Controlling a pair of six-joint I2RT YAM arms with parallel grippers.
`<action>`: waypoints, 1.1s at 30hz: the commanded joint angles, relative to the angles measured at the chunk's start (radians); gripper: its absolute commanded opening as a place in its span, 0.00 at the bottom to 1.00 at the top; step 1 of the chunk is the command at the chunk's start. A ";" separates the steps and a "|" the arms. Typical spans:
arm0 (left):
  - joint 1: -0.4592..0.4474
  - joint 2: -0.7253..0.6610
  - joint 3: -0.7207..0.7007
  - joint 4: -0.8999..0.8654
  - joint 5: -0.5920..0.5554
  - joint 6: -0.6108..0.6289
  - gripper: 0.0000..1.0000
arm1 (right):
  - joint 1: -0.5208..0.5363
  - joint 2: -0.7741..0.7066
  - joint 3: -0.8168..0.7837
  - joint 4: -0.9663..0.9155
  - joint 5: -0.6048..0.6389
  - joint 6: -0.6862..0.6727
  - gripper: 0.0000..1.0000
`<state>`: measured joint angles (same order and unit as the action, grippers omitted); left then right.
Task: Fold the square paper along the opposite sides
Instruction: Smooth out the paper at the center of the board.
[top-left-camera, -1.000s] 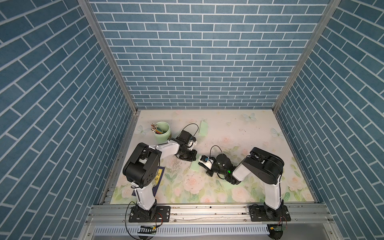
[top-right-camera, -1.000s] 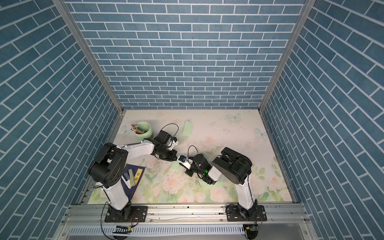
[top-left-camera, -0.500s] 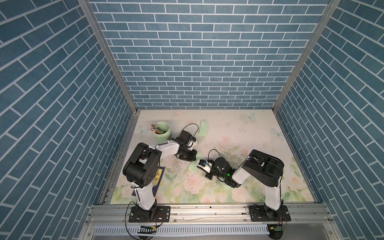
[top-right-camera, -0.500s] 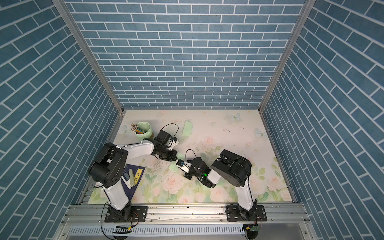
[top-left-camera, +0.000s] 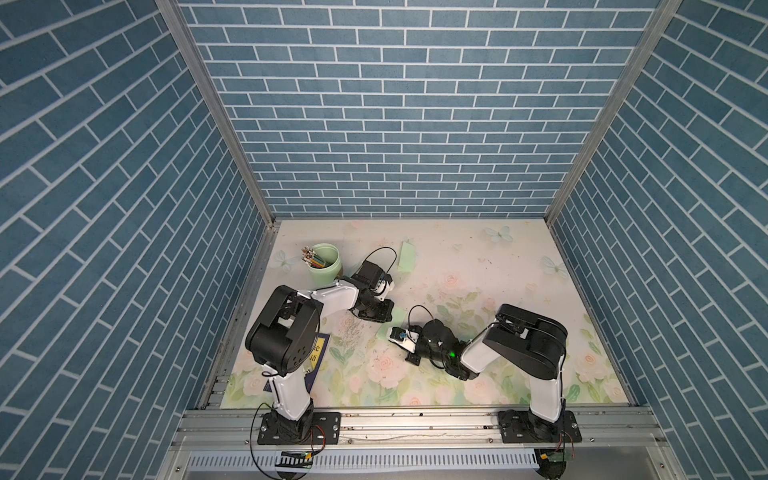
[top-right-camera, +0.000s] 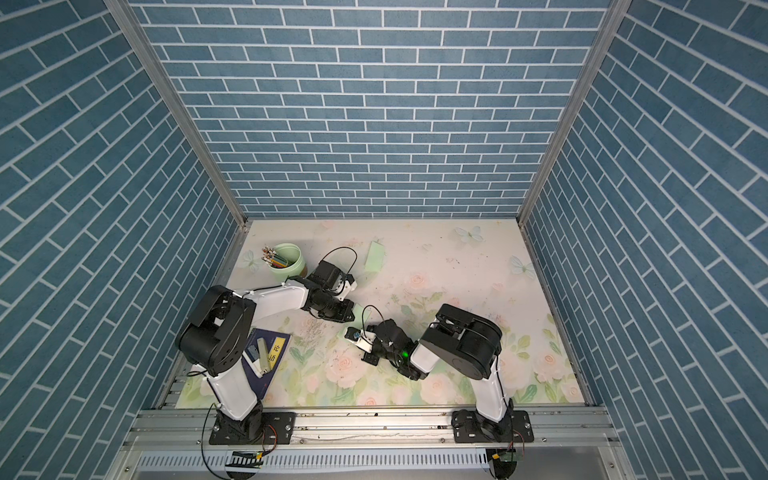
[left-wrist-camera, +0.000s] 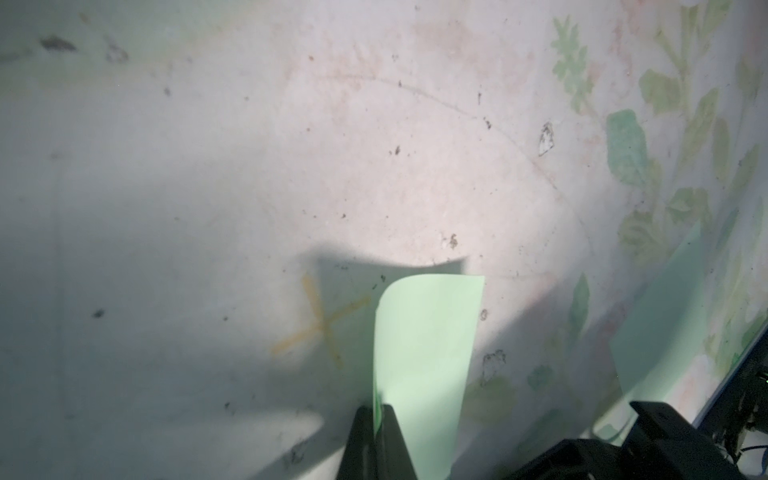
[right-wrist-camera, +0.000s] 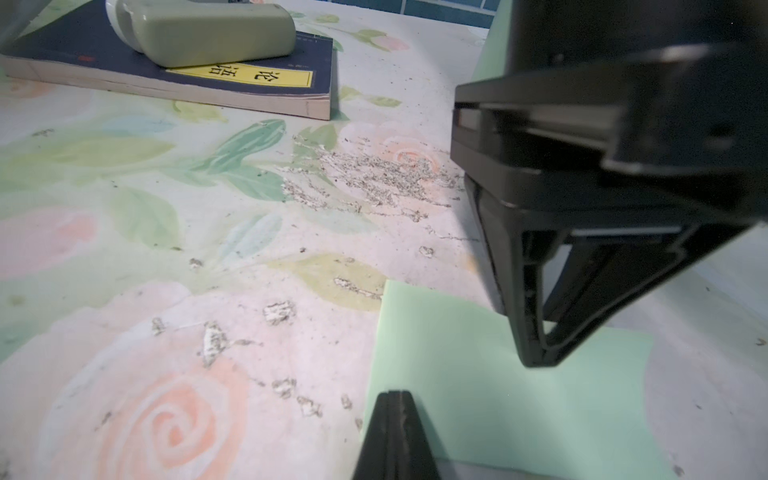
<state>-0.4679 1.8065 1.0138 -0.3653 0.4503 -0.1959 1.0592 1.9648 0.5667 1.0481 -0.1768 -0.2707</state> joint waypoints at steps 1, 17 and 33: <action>0.019 0.043 -0.045 -0.047 -0.117 0.016 0.00 | 0.028 0.013 -0.015 -0.155 -0.015 -0.022 0.00; 0.020 0.056 -0.043 -0.046 -0.107 0.016 0.00 | -0.038 -0.241 -0.017 -0.108 0.026 0.114 0.00; 0.022 0.040 -0.043 -0.046 -0.108 0.013 0.00 | -0.161 0.038 0.189 -0.243 0.148 0.271 0.00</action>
<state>-0.4641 1.8065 1.0130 -0.3618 0.4549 -0.1940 0.8948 1.9785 0.7410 0.8425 -0.0597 -0.0479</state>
